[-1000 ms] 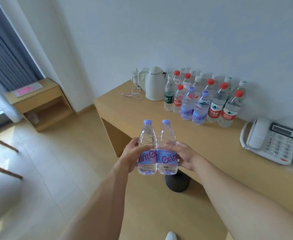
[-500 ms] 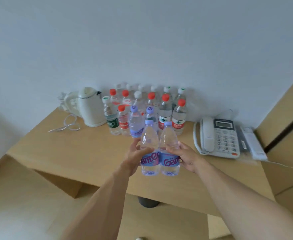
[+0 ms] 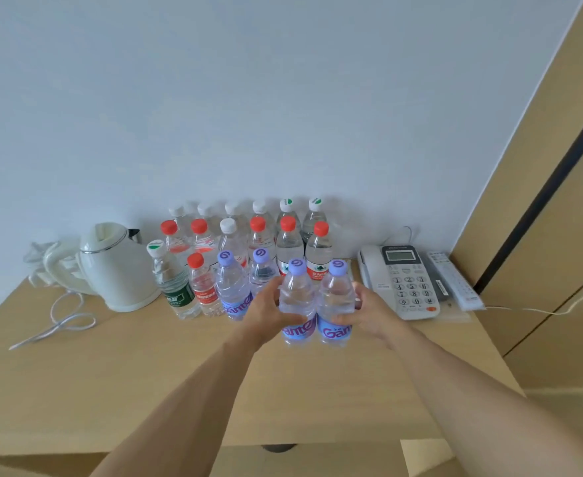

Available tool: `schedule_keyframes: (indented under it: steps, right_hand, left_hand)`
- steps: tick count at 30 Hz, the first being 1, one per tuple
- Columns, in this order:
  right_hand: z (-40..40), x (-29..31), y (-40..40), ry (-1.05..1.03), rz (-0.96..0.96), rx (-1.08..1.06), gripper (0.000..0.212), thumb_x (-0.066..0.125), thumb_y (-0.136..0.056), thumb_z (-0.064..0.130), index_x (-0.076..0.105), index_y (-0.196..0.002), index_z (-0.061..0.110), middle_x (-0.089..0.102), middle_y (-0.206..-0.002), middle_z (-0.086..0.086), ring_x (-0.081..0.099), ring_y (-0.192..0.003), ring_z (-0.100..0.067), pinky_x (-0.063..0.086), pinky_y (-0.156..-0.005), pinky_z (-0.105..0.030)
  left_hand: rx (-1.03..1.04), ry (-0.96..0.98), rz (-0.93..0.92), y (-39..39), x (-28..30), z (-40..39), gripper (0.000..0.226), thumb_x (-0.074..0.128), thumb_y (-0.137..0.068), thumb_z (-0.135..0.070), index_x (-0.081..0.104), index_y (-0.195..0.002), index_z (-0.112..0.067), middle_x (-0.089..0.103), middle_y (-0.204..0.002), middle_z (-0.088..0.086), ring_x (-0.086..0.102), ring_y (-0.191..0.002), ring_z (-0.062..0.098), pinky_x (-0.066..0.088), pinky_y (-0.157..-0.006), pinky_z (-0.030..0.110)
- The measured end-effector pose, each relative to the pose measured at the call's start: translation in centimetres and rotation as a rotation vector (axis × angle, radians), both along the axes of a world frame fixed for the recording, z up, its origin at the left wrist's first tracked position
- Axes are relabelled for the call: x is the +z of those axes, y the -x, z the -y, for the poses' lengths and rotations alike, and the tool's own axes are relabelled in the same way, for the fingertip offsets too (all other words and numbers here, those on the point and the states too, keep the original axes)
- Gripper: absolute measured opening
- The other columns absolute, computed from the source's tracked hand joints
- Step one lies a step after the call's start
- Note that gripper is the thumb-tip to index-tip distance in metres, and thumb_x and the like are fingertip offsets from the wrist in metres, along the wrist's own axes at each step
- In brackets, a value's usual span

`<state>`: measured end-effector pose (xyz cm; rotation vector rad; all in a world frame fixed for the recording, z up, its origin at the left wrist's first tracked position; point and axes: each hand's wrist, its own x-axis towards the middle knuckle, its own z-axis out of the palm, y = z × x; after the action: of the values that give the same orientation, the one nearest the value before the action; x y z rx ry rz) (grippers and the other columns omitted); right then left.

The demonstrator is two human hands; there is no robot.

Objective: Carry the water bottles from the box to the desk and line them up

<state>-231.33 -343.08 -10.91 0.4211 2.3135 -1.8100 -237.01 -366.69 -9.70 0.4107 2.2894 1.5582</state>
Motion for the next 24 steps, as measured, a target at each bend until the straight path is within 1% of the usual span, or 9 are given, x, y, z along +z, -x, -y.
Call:
schedule_keyframes:
  steps: [3, 6, 9, 12, 14, 17, 19, 22, 24]
  right_hand:
    - [0.6, -0.1, 0.2, -0.111, -0.021, -0.026, 0.071, 0.088, -0.072, 0.009, 0.053, -0.132, 0.020, 0.068, -0.120, 0.001, 0.063, -0.115, -0.017, 0.053, -0.098, -0.043]
    - [0.9, -0.3, 0.3, -0.187, -0.042, -0.046, 0.070, 0.089, -0.072, 0.014, 0.053, -0.131, 0.023, 0.068, -0.119, 0.003, 0.062, -0.113, -0.015, 0.054, -0.097, -0.043]
    - [1.1, -0.9, 0.1, -0.191, -0.046, -0.049, 0.067, 0.089, -0.071, 0.012, 0.055, -0.126, 0.025, 0.069, -0.114, 0.008, 0.064, -0.110, -0.012, 0.055, -0.089, -0.033]
    - [1.2, -1.3, -0.3, -0.199, -0.040, -0.029, 0.066, 0.090, -0.071, 0.017, 0.051, -0.121, 0.038, 0.066, -0.107, 0.022, 0.062, -0.105, 0.001, 0.049, -0.076, -0.017]
    - [1.2, -1.3, -0.3, -0.228, -0.032, -0.013, 0.066, 0.089, -0.072, 0.019, 0.050, -0.121, 0.039, 0.066, -0.107, 0.022, 0.060, -0.102, 0.006, 0.050, -0.079, -0.018]
    - [0.8, -1.0, 0.2, -0.307, -0.013, 0.036, 0.068, 0.089, -0.072, 0.018, 0.052, -0.128, 0.029, 0.068, -0.113, 0.011, 0.064, -0.106, -0.007, 0.053, -0.092, -0.030]
    - [0.5, -0.7, 0.3, -0.336, 0.004, 0.064, 0.071, 0.088, -0.071, 0.016, 0.051, -0.131, 0.027, 0.067, -0.113, 0.010, 0.063, -0.106, -0.009, 0.052, -0.091, -0.028]
    - [0.5, -0.6, 0.2, -0.387, 0.016, 0.092, 0.075, 0.088, -0.071, 0.016, 0.049, -0.135, 0.025, 0.067, -0.118, 0.007, 0.062, -0.110, -0.011, 0.052, -0.095, -0.031]
    - [0.6, -0.5, 0.0, -0.404, 0.010, 0.103, 0.077, 0.087, -0.072, 0.018, 0.048, -0.138, 0.025, 0.064, -0.115, 0.010, 0.060, -0.108, -0.009, 0.050, -0.091, -0.027]
  left_hand:
    - [-0.041, 0.049, -0.056, 0.3, -0.3, 0.1, 0.069, 0.085, -0.070, -0.010, 0.052, -0.128, -0.028, 0.069, -0.113, -0.006, 0.067, -0.104, 0.011, 0.056, -0.087, 0.031]
    - [-0.053, 0.053, -0.070, 0.3, -0.7, -0.1, 0.075, 0.084, -0.071, -0.010, 0.048, -0.133, -0.029, 0.066, -0.120, -0.008, 0.064, -0.110, 0.013, 0.057, -0.087, 0.028]
    - [-0.055, 0.091, -0.074, -0.2, -1.4, -0.3, 0.077, 0.083, -0.073, -0.010, 0.044, -0.138, -0.029, 0.064, -0.122, -0.006, 0.062, -0.112, 0.018, 0.055, -0.093, 0.039]
    - [-0.062, 0.099, -0.076, -0.6, -2.3, -0.4, 0.072, 0.080, -0.076, -0.008, 0.043, -0.135, -0.025, 0.064, -0.120, -0.001, 0.062, -0.111, 0.022, 0.052, -0.097, 0.048]
    - [-0.064, 0.104, -0.076, -0.6, -2.5, -0.4, 0.072, 0.079, -0.078, -0.006, 0.042, -0.136, -0.024, 0.064, -0.121, 0.000, 0.062, -0.112, 0.022, 0.051, -0.098, 0.049]
    - [-0.077, 0.118, -0.076, -0.7, -2.3, -0.4, 0.077, 0.079, -0.080, -0.007, 0.037, -0.142, -0.024, 0.062, -0.128, -0.001, 0.061, -0.117, 0.020, 0.050, -0.101, 0.046]
    - [-0.079, 0.133, -0.080, -0.8, -2.2, -0.5, 0.077, 0.079, -0.080, -0.008, 0.036, -0.142, -0.025, 0.062, -0.128, -0.003, 0.060, -0.116, 0.019, 0.051, -0.100, 0.043]
    - [-0.064, 0.169, -0.074, -0.8, -1.9, -0.6, 0.075, 0.080, -0.078, -0.011, 0.038, -0.138, -0.031, 0.062, -0.124, -0.007, 0.061, -0.113, 0.017, 0.052, -0.089, 0.024]
    - [-0.045, 0.214, -0.093, -0.9, -1.5, -0.8, 0.076, 0.083, -0.075, -0.016, 0.040, -0.136, -0.034, 0.062, -0.120, -0.012, 0.060, -0.109, 0.014, 0.047, -0.079, 0.016]
